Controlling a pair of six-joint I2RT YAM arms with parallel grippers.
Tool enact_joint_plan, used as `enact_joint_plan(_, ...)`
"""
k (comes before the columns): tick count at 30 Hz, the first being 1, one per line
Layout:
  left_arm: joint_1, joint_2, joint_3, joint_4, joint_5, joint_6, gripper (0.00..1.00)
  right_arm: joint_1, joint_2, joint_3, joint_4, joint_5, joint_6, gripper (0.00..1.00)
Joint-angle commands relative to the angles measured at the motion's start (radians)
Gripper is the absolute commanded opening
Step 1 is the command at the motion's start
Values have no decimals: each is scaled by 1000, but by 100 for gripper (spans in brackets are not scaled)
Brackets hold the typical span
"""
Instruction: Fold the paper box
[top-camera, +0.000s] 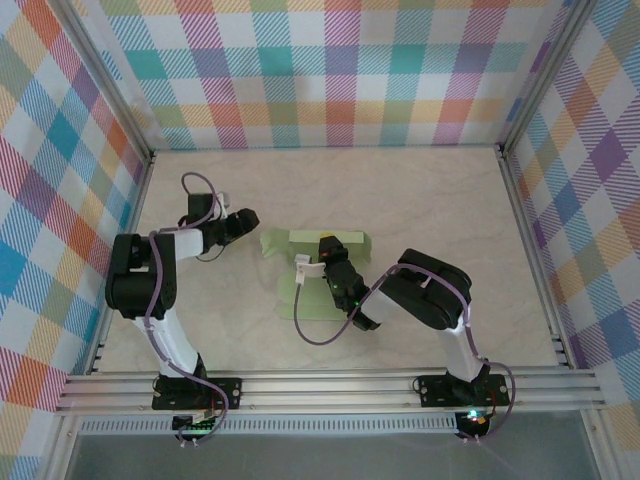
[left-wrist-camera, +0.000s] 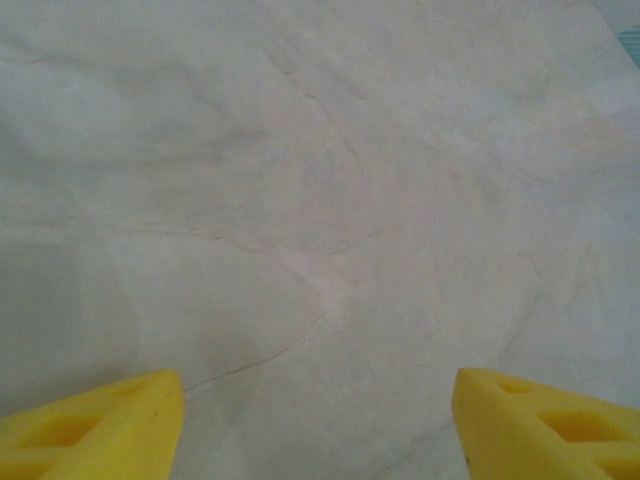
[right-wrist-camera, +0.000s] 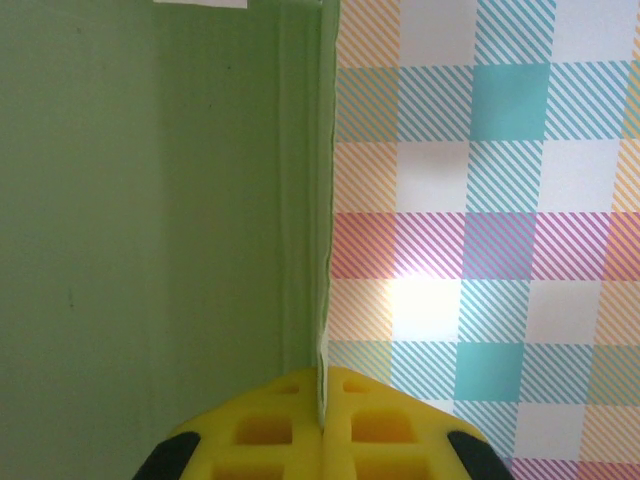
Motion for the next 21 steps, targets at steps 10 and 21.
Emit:
enact_joint_plan(10,-86,-11,-15,-120,211,148,48,-18,-77,-28,-39,-30,99,0)
enact_joint_plan(21,-159,-165,-136,-16,169,235,47,-46,-242,-42,-502,-185,308,0)
